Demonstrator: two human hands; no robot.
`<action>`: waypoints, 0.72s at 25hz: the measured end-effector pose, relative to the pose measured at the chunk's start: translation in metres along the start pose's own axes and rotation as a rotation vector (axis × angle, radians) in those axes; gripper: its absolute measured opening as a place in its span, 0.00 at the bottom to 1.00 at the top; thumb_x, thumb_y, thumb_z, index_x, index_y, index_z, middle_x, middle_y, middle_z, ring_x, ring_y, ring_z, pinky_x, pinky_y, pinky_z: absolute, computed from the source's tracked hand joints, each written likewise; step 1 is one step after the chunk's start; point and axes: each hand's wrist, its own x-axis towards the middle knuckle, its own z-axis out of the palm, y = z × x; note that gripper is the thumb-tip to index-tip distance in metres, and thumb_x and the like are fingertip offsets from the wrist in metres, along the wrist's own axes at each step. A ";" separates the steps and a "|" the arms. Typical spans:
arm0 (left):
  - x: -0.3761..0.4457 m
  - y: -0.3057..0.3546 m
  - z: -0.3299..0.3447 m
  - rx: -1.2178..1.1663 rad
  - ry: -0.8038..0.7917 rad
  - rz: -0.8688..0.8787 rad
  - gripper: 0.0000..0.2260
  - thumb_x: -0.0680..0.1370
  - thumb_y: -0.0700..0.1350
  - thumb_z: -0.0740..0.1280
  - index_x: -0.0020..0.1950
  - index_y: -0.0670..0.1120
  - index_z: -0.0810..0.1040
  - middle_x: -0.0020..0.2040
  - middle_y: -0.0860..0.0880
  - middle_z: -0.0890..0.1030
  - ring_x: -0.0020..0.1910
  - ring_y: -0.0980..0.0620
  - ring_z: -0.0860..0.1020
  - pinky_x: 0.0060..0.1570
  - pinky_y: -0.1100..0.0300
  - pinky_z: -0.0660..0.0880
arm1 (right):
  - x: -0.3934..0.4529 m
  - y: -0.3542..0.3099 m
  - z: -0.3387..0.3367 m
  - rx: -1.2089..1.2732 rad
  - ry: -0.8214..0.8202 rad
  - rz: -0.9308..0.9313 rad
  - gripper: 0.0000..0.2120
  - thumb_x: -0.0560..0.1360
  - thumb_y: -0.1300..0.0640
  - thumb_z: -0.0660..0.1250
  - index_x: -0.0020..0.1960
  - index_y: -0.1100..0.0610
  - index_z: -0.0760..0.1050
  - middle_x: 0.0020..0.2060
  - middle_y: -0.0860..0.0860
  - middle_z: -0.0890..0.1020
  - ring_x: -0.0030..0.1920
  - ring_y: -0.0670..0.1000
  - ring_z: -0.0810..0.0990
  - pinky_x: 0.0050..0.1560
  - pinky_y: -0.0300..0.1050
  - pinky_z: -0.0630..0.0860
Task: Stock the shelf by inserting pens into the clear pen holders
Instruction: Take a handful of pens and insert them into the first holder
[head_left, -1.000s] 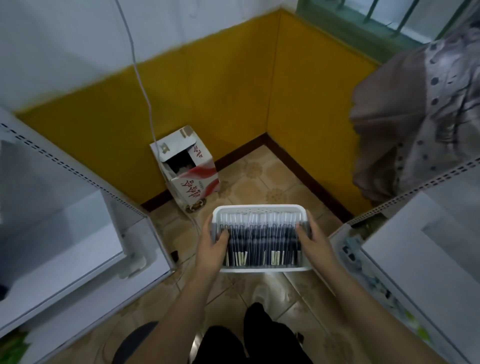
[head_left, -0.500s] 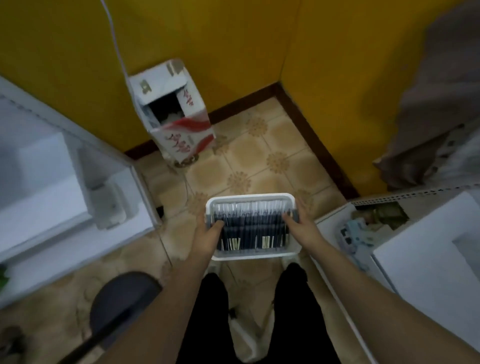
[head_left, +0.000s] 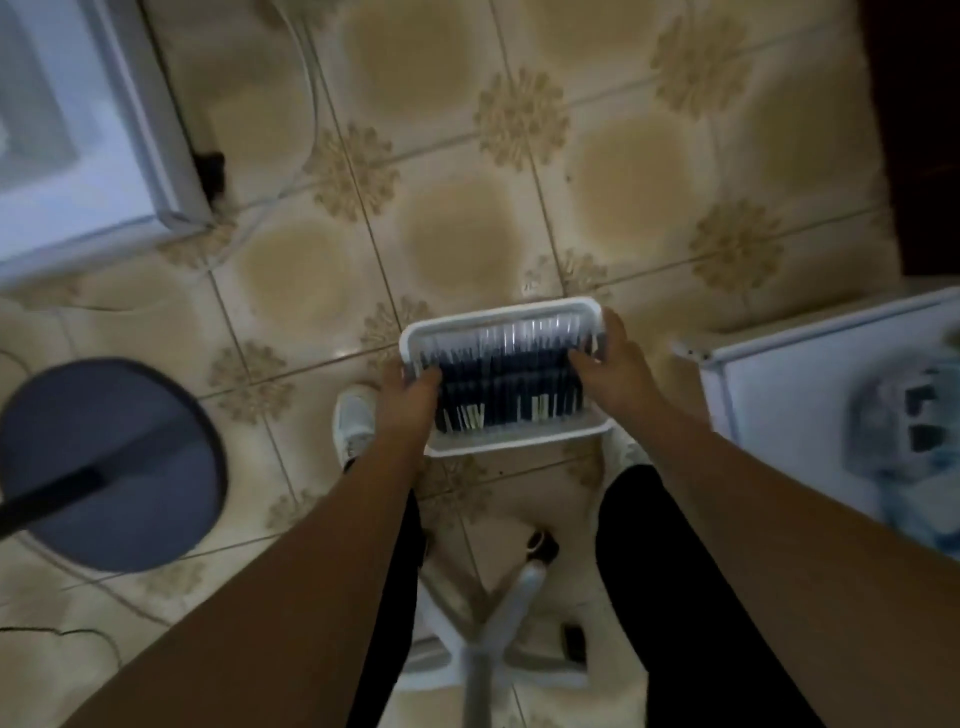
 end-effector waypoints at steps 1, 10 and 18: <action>0.026 -0.017 0.015 0.029 -0.008 0.031 0.18 0.81 0.45 0.62 0.71 0.47 0.69 0.51 0.47 0.77 0.46 0.45 0.75 0.43 0.55 0.70 | 0.022 0.021 0.022 -0.003 0.007 0.020 0.35 0.80 0.51 0.64 0.80 0.52 0.49 0.52 0.62 0.80 0.42 0.61 0.81 0.32 0.44 0.71; 0.124 -0.102 0.101 0.068 0.142 0.258 0.22 0.78 0.45 0.65 0.71 0.45 0.64 0.55 0.40 0.77 0.41 0.44 0.78 0.39 0.52 0.78 | 0.082 0.091 0.116 -0.043 0.346 -0.059 0.37 0.78 0.52 0.63 0.81 0.53 0.46 0.62 0.61 0.70 0.52 0.63 0.74 0.44 0.48 0.70; 0.072 -0.075 0.073 0.352 0.249 0.333 0.27 0.79 0.47 0.63 0.75 0.39 0.61 0.71 0.36 0.65 0.65 0.35 0.70 0.58 0.46 0.74 | 0.022 0.053 0.089 -0.246 0.397 -0.073 0.32 0.80 0.51 0.60 0.79 0.57 0.53 0.71 0.62 0.63 0.67 0.64 0.67 0.61 0.55 0.70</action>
